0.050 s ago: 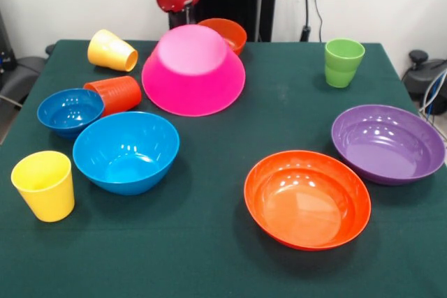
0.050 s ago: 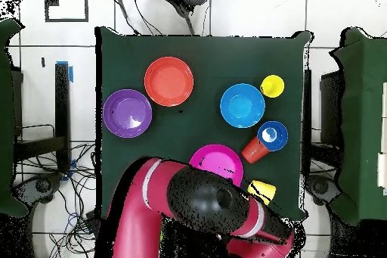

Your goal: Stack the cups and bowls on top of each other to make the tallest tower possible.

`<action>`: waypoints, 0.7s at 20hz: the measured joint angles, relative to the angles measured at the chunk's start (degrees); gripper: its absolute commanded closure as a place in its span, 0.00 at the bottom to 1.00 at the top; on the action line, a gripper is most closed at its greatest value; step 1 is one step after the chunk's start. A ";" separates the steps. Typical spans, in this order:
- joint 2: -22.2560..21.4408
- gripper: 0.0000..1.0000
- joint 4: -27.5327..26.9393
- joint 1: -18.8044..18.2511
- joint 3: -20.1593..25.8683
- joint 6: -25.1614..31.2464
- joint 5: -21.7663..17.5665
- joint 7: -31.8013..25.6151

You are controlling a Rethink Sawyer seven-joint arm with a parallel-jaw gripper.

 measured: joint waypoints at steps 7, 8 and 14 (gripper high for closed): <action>0.01 0.00 0.00 -0.43 0.00 -10.54 0.02 -1.62; 0.00 0.00 0.00 -0.43 -0.01 -12.09 0.02 -2.15; 0.58 0.00 0.00 -0.28 -0.01 -18.98 2.89 -6.62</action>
